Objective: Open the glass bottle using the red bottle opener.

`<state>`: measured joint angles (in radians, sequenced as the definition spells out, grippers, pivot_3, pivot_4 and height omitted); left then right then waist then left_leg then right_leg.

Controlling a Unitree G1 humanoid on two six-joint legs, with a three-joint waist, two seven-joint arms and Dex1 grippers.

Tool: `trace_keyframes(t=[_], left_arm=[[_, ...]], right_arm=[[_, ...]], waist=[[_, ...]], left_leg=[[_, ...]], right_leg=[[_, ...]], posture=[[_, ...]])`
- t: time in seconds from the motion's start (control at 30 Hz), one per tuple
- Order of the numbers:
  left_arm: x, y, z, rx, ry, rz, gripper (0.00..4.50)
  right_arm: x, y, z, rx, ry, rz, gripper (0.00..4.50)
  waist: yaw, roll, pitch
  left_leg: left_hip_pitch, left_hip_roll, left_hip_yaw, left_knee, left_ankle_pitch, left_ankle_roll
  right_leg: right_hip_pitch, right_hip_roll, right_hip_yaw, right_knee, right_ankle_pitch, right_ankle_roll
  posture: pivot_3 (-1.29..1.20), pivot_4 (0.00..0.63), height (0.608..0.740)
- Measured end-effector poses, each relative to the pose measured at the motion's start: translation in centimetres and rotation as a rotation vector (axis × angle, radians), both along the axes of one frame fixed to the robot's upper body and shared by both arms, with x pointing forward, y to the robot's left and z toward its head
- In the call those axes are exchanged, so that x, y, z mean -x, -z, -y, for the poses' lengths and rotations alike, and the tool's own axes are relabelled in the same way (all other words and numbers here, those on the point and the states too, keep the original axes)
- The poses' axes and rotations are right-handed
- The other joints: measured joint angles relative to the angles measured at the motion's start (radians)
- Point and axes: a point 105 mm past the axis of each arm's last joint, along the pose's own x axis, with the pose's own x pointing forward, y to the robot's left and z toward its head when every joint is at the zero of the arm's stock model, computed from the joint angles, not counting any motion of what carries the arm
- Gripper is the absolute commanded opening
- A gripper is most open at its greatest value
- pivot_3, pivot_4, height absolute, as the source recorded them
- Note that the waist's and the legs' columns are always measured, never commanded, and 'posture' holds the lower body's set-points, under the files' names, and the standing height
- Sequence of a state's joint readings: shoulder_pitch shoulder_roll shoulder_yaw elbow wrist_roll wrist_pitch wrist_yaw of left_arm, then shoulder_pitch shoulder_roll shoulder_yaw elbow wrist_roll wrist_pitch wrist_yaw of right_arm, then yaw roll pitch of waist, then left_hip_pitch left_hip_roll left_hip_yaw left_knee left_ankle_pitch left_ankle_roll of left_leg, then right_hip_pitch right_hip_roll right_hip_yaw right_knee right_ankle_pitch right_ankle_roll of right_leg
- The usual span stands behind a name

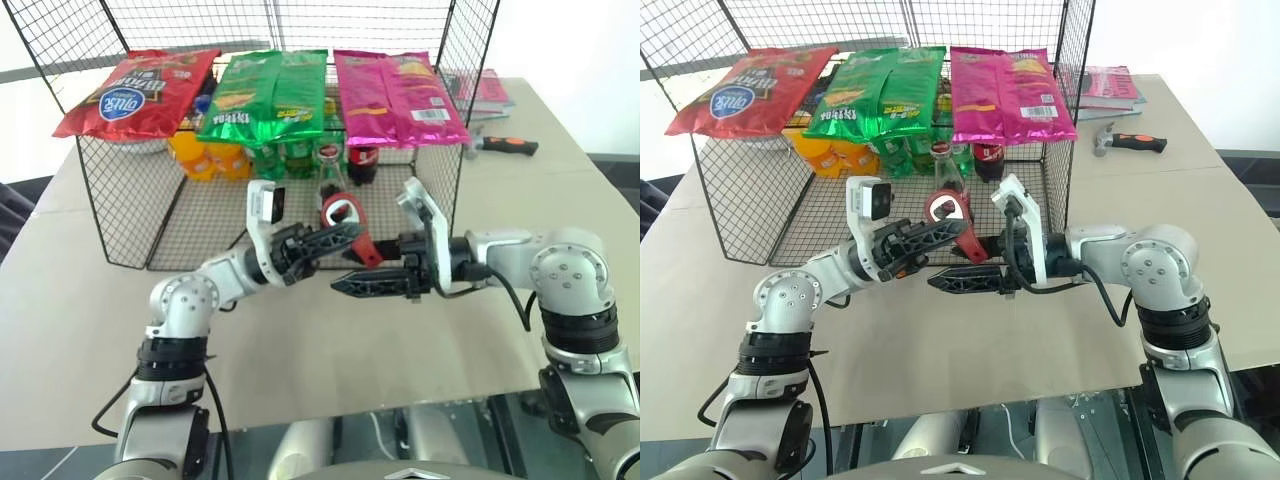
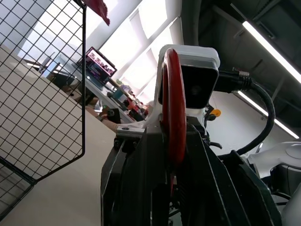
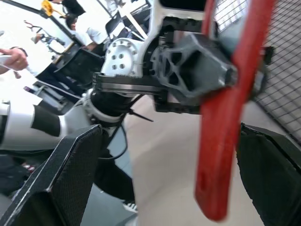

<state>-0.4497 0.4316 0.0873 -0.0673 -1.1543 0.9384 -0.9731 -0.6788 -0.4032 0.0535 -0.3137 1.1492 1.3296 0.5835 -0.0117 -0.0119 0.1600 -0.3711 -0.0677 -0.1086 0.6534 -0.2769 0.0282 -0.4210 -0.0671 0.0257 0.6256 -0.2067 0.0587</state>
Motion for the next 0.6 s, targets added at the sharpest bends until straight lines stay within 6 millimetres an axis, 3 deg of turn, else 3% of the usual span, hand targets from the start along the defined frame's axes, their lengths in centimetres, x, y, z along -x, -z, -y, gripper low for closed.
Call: trace_keyframes(t=[0.23, 0.27, 0.6], left_arm=[[0.5, 0.1, 0.3, 0.0, 0.038, 0.007, 0.0], [0.6, 0.0, 0.4, -0.002, 0.043, 0.015, 0.0], [1.0, 0.5, 0.5, -0.026, 0.04, -0.031, 0.0]], right_arm=[[-0.3, 0.5, 0.7, 0.036, 0.014, -0.021, 0.26], [-0.4, 0.6, 0.8, 0.041, 0.017, -0.027, 0.03], [-0.1, 1.2, 0.9, 0.07, -0.014, -0.025, 0.03]], waist=[[-0.001, 0.0, 0.0], [-0.001, 0.0, 0.0], [-0.001, 0.0, 0.0]], left_leg=[[-0.009, 0.0, 0.0, 0.002, 0.0, 0.0], [-0.01, 0.0, 0.0, 0.003, 0.0, 0.0], [-0.011, 0.0, 0.0, 0.003, 0.0, 0.0]], right_leg=[[-0.009, 0.0, 0.0, 0.002, 0.0, 0.0], [-0.01, 0.0, 0.0, 0.002, 0.0, 0.0], [-0.01, -0.002, 0.0, 0.002, 0.001, 0.0]], posture=[[0.0, 0.15, 0.74], [0.0, 0.15, 0.74], [0.0, 0.15, 0.74]])
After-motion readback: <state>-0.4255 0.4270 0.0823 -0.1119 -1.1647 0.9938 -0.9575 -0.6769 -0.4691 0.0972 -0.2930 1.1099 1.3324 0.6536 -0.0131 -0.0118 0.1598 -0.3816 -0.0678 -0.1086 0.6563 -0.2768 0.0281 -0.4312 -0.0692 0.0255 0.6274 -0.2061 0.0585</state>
